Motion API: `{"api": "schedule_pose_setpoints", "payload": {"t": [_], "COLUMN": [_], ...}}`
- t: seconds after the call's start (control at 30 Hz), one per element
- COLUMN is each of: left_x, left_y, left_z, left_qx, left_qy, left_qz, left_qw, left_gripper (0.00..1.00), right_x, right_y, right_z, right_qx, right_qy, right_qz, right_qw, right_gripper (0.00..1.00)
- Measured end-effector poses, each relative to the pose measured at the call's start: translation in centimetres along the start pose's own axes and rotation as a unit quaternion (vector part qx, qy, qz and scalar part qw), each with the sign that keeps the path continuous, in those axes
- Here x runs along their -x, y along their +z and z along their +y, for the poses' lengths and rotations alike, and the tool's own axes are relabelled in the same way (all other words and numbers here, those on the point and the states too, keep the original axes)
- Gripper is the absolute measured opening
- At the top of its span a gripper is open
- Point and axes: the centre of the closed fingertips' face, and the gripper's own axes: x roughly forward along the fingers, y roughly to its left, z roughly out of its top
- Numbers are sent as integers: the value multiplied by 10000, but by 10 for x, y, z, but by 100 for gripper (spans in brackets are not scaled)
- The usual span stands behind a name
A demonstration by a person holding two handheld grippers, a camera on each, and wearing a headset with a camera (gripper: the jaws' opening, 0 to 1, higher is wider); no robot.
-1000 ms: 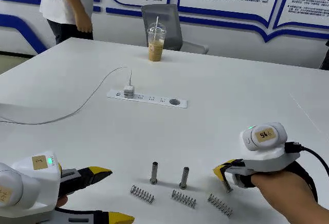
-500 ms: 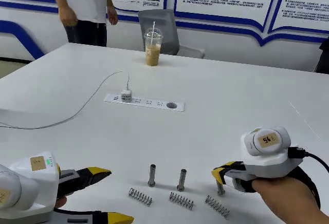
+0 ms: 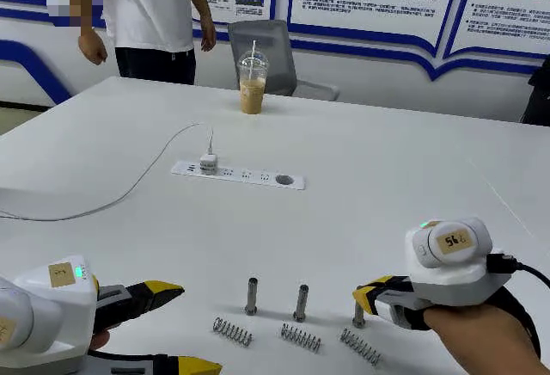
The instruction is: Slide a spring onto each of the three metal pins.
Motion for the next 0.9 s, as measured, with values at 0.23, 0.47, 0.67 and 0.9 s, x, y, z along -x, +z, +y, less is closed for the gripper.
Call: {"api": "schedule_pose_setpoints", "payload": {"t": [0.23, 0.47, 0.67, 0.9], "left_x": [-1, -1, -1, -2], "left_y": [0, -2, -2, -1], "left_z": [-2, -1, 0, -1], "left_qx": [-22, -20, -29, -37], "left_qy": [-23, -20, -23, -46], "left_qz": [17, 24, 22, 25], "left_qw": [10000, 10000, 10000, 10000], "left_gripper": [67, 67, 67, 67], "right_x": [2, 3, 5, 15], "right_y": [-2, -2, -1, 3], "right_z": [0, 1, 3, 2], "right_qx": [8, 54, 97, 170], "right_qy": [29, 55, 70, 52], "right_qz": [20, 3, -22, -121], "right_qw": [10000, 10000, 9999, 9998], "right_gripper": [9, 10, 11, 13]}}
